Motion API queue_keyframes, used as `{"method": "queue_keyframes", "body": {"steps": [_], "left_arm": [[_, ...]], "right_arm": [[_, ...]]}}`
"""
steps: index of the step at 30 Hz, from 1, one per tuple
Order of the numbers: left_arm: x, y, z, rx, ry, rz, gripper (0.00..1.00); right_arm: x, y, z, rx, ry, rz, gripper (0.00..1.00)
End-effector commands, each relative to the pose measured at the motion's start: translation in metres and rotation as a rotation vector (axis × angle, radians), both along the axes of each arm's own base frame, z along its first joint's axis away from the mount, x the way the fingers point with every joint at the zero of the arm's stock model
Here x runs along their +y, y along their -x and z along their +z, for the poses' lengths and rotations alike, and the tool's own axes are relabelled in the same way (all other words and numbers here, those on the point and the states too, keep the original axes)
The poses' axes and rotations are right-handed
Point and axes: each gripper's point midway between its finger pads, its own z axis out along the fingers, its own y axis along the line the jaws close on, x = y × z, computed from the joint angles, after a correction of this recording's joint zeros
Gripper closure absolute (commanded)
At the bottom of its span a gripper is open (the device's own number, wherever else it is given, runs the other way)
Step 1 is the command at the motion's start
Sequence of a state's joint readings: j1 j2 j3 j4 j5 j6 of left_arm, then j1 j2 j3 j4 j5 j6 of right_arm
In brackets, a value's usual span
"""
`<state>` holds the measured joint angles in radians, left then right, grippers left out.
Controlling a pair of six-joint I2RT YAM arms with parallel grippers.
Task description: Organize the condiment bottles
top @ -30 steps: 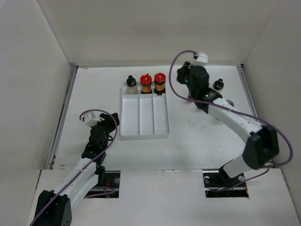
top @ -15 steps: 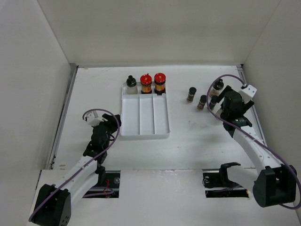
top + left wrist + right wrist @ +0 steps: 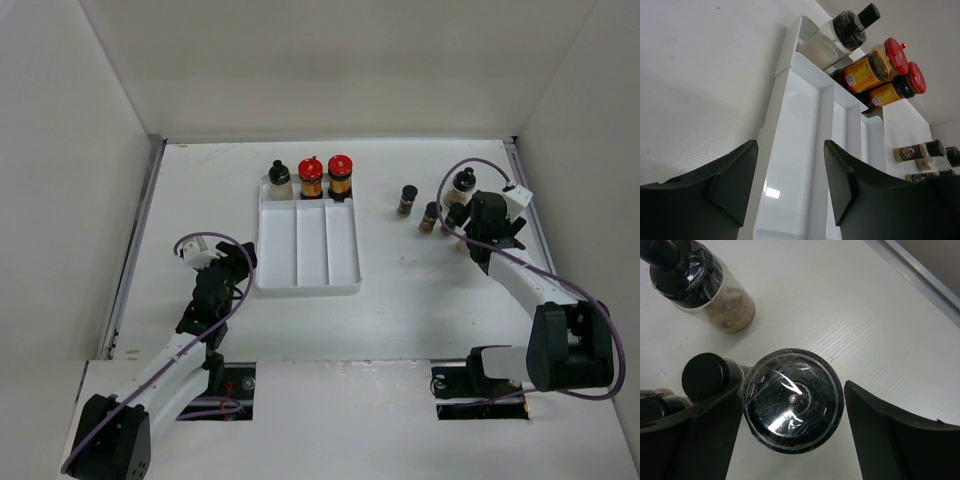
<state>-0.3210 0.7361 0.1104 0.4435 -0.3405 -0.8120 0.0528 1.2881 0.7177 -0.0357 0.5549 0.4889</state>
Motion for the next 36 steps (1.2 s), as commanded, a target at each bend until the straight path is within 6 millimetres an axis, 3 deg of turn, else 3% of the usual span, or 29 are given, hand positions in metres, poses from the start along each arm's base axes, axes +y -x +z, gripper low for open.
{"method": "queue_keyframes", "body": {"steps": [1, 5, 8, 11, 14, 18, 20, 23, 32, 36], "left_arm": [[0.001, -0.004, 0.008, -0.035, 0.012, 0.009, 0.46], [0.001, -0.003, 0.01, -0.044, 0.016, 0.009, 0.46], [0.0, -0.004, 0.008, -0.036, 0.014, 0.003, 0.46], [0.0, -0.003, 0.011, -0.046, 0.016, 0.006, 0.46], [0.001, -0.004, 0.009, -0.038, 0.01, 0.01, 0.46], [0.0, -0.005, 0.01, -0.042, 0.01, 0.01, 0.46], [0.002, -0.005, 0.01, -0.041, 0.009, 0.018, 0.46], [0.002, -0.005, 0.011, -0.044, 0.009, 0.016, 0.46], [0.009, -0.002, 0.015, -0.065, 0.013, 0.042, 0.47], [0.014, -0.001, 0.013, -0.06, 0.024, 0.057, 0.47]], "right_arm": [[-0.003, -0.024, 0.029, -0.132, -0.037, -0.021, 0.16], [-0.01, -0.021, 0.034, -0.175, -0.029, -0.057, 0.35], [-0.015, -0.013, 0.053, -0.235, -0.006, -0.086, 0.45], [-0.021, 0.0, 0.079, -0.302, 0.023, -0.116, 0.48], [-0.015, 0.013, 0.123, -0.389, 0.056, -0.101, 0.49], [0.018, 0.023, 0.176, -0.471, 0.084, 0.003, 0.51], [0.051, 0.017, 0.195, -0.486, 0.083, 0.112, 0.5], [0.113, 0.004, 0.205, -0.48, 0.079, 0.291, 0.49], [0.358, -0.022, 0.189, -0.471, -0.063, 0.846, 0.49], [0.442, -0.028, 0.176, -0.463, -0.074, 0.994, 0.49]]}}
